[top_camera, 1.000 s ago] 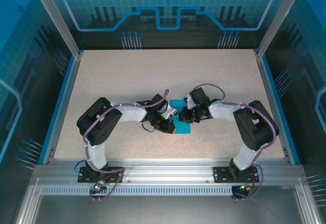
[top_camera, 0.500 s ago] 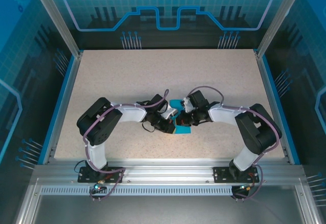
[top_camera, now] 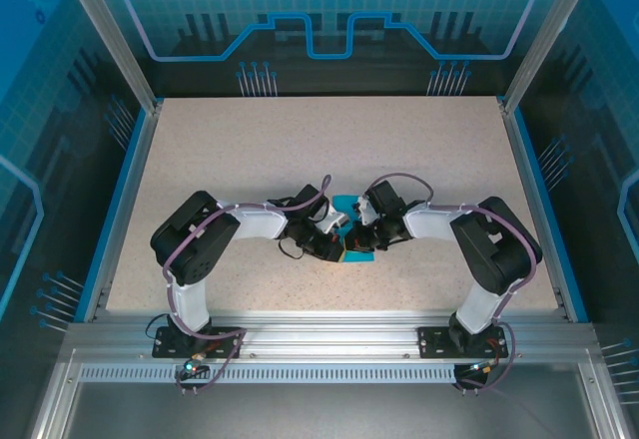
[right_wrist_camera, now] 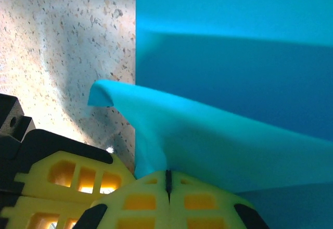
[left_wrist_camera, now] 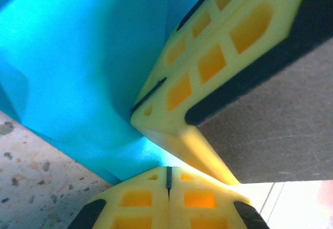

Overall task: Fold a paper plane with a square sheet of paper (fold left side to right side)
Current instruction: Fold the triangle a second time at the center of the table.

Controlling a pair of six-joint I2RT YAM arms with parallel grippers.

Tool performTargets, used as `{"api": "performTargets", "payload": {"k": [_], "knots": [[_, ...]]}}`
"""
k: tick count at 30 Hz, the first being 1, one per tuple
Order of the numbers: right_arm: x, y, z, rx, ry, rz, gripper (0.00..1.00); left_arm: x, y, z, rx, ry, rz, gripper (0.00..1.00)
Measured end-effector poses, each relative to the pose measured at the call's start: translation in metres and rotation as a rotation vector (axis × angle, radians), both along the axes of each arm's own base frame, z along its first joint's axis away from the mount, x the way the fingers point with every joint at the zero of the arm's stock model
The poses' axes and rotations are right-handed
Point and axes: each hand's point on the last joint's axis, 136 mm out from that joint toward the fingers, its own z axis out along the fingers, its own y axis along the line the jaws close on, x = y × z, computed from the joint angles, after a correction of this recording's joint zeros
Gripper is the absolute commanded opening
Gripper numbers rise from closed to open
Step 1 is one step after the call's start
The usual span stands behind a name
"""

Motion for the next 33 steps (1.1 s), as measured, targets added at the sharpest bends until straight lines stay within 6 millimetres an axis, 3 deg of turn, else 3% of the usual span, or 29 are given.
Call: {"api": "performTargets", "payload": {"k": [11,33], "knots": [[0.002,-0.003,0.0,-0.013,-0.016,0.018,0.0,0.0,0.0,0.0,-0.002,-0.002,0.0,0.0],[0.028,-0.035,-0.001,-0.019,0.004,-0.036,0.0,0.007,-0.002,0.0,-0.007,-0.039,0.009,0.0]]}}
